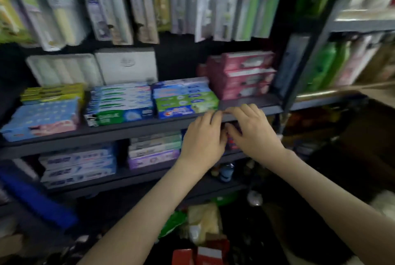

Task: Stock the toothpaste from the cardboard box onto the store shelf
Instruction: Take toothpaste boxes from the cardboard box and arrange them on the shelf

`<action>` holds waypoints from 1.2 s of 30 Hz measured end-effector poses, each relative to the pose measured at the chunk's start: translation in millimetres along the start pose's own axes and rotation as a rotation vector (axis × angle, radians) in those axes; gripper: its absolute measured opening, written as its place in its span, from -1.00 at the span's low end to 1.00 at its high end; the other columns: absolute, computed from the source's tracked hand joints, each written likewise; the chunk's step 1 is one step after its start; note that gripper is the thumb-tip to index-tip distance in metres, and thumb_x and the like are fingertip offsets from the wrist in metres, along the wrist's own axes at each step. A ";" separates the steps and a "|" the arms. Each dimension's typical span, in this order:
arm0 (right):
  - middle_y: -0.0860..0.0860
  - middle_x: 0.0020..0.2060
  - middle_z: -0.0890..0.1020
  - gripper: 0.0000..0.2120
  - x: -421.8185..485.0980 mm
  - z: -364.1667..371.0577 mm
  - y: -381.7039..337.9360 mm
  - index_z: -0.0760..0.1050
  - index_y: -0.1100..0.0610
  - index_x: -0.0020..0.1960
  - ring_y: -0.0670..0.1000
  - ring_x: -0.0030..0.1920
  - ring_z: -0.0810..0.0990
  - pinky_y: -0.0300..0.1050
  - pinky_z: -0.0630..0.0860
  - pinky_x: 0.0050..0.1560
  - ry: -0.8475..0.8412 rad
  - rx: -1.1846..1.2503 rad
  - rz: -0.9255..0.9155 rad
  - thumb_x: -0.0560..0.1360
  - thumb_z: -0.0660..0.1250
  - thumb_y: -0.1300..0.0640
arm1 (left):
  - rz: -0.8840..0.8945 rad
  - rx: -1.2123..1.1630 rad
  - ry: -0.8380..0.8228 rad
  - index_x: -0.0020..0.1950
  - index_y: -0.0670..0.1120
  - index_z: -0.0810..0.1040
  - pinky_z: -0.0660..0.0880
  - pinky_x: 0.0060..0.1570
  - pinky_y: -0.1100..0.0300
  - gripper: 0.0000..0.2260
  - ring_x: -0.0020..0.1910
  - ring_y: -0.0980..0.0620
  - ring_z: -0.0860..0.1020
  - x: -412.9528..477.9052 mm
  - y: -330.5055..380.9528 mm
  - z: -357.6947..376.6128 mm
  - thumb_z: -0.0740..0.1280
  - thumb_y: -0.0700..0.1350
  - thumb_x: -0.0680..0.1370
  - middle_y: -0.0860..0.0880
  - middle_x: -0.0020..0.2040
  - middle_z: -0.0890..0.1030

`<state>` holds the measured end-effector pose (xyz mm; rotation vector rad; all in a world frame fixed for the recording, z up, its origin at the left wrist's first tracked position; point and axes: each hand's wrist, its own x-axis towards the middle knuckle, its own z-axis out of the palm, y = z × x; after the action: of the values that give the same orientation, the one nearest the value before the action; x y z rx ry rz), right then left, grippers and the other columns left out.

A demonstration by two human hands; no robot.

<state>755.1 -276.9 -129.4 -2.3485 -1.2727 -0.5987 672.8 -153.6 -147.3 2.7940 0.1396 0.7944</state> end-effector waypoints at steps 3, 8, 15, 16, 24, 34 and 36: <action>0.12 -0.10 0.55 -0.73 -61.6 -60.8 80.2 0.52 0.21 0.09 0.21 -0.05 0.50 0.10 0.47 -0.09 0.006 -0.066 0.085 0.42 0.28 0.14 | 0.053 -0.054 -0.023 0.33 -0.20 0.46 0.51 -0.06 0.00 -0.62 0.07 -0.19 0.56 19.1 105.5 35.9 0.34 -0.10 0.54 -0.16 0.17 0.57; 0.14 -0.02 0.57 -0.69 -165.5 -157.0 209.1 0.51 0.21 0.19 0.21 0.00 0.49 0.09 0.44 -0.01 -0.002 -0.202 0.238 0.47 0.34 0.15 | 0.160 -0.098 -0.123 0.43 -0.09 0.34 0.50 0.00 0.00 -0.61 0.22 -0.13 0.47 59.1 273.6 98.0 0.17 0.02 0.63 -0.08 0.29 0.47; 0.03 0.20 0.50 -0.66 -256.1 -248.4 349.3 0.40 0.09 0.34 0.06 0.24 0.38 -0.08 0.29 0.24 -0.034 -0.290 0.447 0.59 0.21 0.05 | 0.305 -0.133 -0.214 0.44 -0.06 0.35 0.45 0.03 0.06 -0.60 0.24 -0.10 0.46 116.4 440.5 163.7 0.16 0.05 0.63 -0.06 0.31 0.47; 0.03 0.20 0.50 -0.67 -263.0 -253.1 366.0 0.41 0.10 0.33 0.06 0.24 0.38 -0.06 0.30 0.25 -0.018 -0.280 0.472 0.59 0.22 0.06 | 0.329 -0.127 -0.219 0.44 -0.05 0.35 0.44 0.01 0.08 -0.60 0.24 -0.08 0.46 124.9 455.2 173.8 0.16 0.06 0.63 -0.05 0.31 0.47; 0.02 0.13 0.53 -0.68 -279.2 -260.4 518.4 0.45 0.11 0.30 0.06 0.18 0.43 -0.09 0.34 0.22 -0.013 -0.250 0.484 0.57 0.27 0.10 | 0.311 -0.107 -0.382 0.47 -0.06 0.29 0.45 0.04 0.07 -0.57 0.25 -0.09 0.45 220.3 534.5 273.0 0.14 0.08 0.64 -0.06 0.34 0.43; 0.01 0.30 0.42 -0.53 -230.2 -279.2 718.2 0.26 0.08 0.46 0.07 0.30 0.32 -0.09 0.23 0.27 -0.244 -0.323 0.419 0.59 0.22 0.04 | 0.154 0.177 -0.626 0.59 0.03 -0.11 0.01 0.47 -0.22 -0.22 0.55 -0.24 -0.13 371.3 585.0 389.4 0.21 0.28 0.54 -0.13 0.58 -0.21; 0.00 0.34 0.38 -0.51 -220.0 -274.5 747.6 0.21 0.06 0.49 0.05 0.32 0.30 -0.10 0.22 0.29 -0.274 -0.313 0.384 0.59 0.21 0.01 | 0.137 0.252 -0.597 0.58 0.09 -0.17 -0.12 0.45 -0.31 -0.19 0.53 -0.25 -0.24 390.3 585.8 410.7 0.20 0.32 0.51 -0.11 0.56 -0.33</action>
<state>1234.5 -949.8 -128.0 -2.9173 -0.8332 -0.3804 1237.3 -741.4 -143.2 3.1646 -0.0619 -0.0668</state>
